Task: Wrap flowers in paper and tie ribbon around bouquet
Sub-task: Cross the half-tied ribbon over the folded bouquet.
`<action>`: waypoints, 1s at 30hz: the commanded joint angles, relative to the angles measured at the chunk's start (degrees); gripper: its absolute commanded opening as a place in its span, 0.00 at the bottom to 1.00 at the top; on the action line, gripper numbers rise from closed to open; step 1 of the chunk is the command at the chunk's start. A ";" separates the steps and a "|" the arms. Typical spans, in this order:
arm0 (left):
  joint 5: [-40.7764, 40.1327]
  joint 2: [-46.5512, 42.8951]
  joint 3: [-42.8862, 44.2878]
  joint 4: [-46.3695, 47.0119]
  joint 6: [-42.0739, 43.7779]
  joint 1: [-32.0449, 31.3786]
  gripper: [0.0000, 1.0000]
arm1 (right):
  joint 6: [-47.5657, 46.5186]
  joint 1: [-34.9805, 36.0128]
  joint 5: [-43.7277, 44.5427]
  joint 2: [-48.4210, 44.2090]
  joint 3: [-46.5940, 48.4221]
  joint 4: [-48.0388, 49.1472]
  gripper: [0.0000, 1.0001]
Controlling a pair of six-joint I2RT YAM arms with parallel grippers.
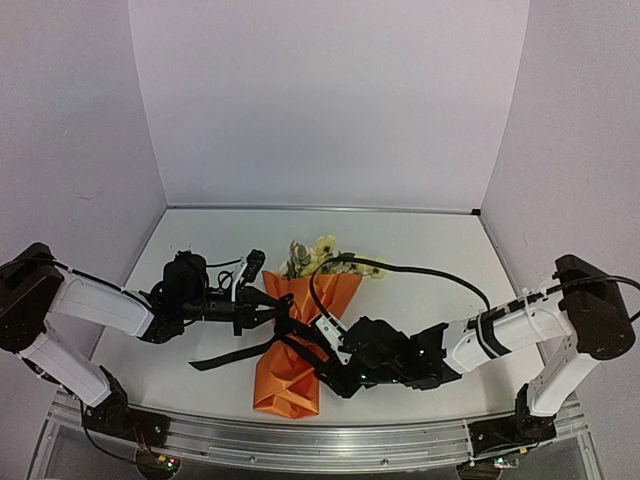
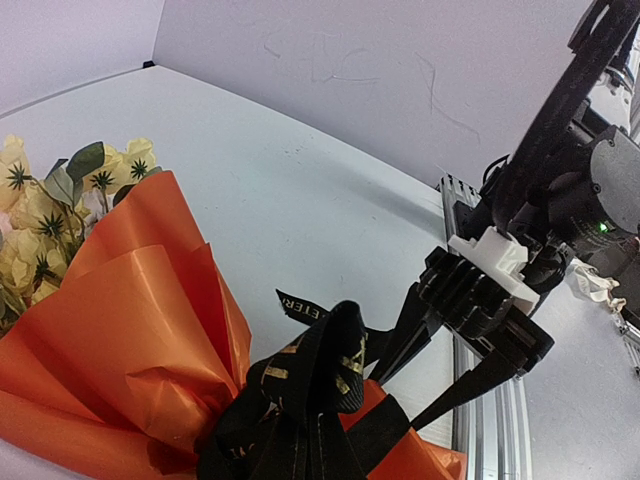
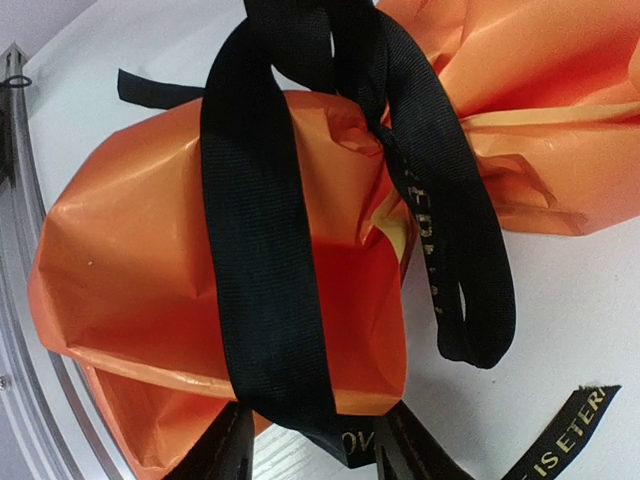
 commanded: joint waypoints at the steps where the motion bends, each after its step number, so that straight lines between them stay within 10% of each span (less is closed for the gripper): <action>1: 0.71 0.28 2.81 0.61 -0.59 -0.02 0.00 | 1.64 0.20 1.65 1.06 -0.05 2.73 0.34; 8: 0.62 0.28 2.85 0.58 -0.59 -0.02 0.00 | 1.89 0.18 2.28 -2.47 -2.59 2.55 0.00; 21: 0.30 -1.06 0.87 3.18 -1.54 -0.88 0.00 | 0.79 -0.58 1.76 -9.72 9.52 -25.93 0.00; 30: -5.09 -4.37 -1.10 1.51 -0.42 -6.27 0.00 | 21.00 -8.53 -11.40 -1.42 18.77 -28.71 0.00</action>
